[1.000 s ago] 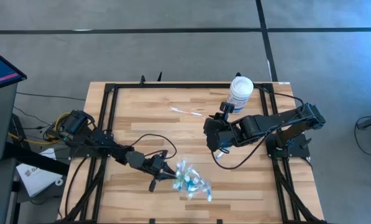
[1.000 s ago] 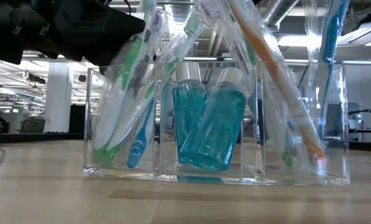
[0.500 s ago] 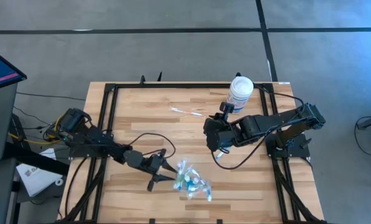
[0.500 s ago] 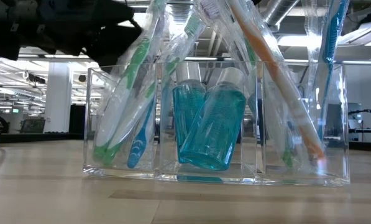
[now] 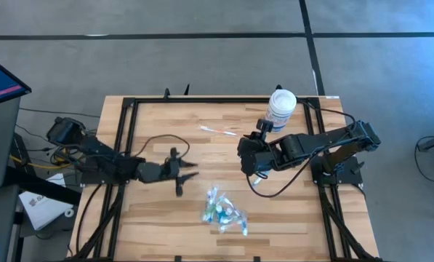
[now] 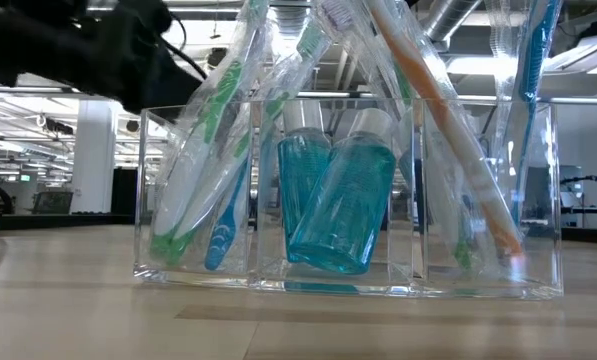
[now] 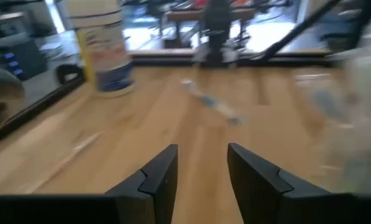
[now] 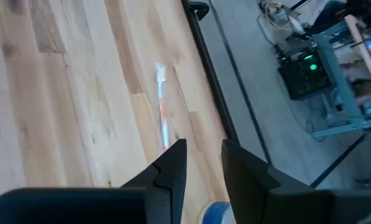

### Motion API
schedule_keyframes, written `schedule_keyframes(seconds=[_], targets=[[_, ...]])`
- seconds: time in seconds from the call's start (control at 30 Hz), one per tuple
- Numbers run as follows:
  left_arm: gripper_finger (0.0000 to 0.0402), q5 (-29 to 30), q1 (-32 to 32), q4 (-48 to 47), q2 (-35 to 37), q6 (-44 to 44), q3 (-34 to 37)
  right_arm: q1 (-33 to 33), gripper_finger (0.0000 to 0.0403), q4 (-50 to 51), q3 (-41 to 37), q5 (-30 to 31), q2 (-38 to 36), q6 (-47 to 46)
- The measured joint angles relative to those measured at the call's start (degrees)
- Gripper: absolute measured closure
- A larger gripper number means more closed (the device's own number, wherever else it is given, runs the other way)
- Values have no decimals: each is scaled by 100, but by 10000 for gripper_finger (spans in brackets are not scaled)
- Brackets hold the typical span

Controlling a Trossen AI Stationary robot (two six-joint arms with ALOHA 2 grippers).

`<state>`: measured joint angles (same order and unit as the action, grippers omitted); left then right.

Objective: Pick & Place toothbrushing station
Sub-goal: Put the orange toothbrush into the transparent organizer

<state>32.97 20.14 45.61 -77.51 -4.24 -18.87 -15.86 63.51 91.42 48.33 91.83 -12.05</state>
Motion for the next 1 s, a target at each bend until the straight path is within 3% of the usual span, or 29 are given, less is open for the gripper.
schedule_keyframes(seconds=[0.1,0.5,0.77,1.0], targets=[[269,-109,-525,-149,163,-16,-7,76,311,-101,0,-201,23,0],[266,-1780,-3033,-555,100,-541,-13,460,311,-136,0,-526,129,43],[266,-2253,-3875,-694,-308,-661,-97,554,311,-163,0,-618,133,132],[266,-2467,-4308,-845,-1199,-518,-742,627,311,-376,0,-801,133,299]])
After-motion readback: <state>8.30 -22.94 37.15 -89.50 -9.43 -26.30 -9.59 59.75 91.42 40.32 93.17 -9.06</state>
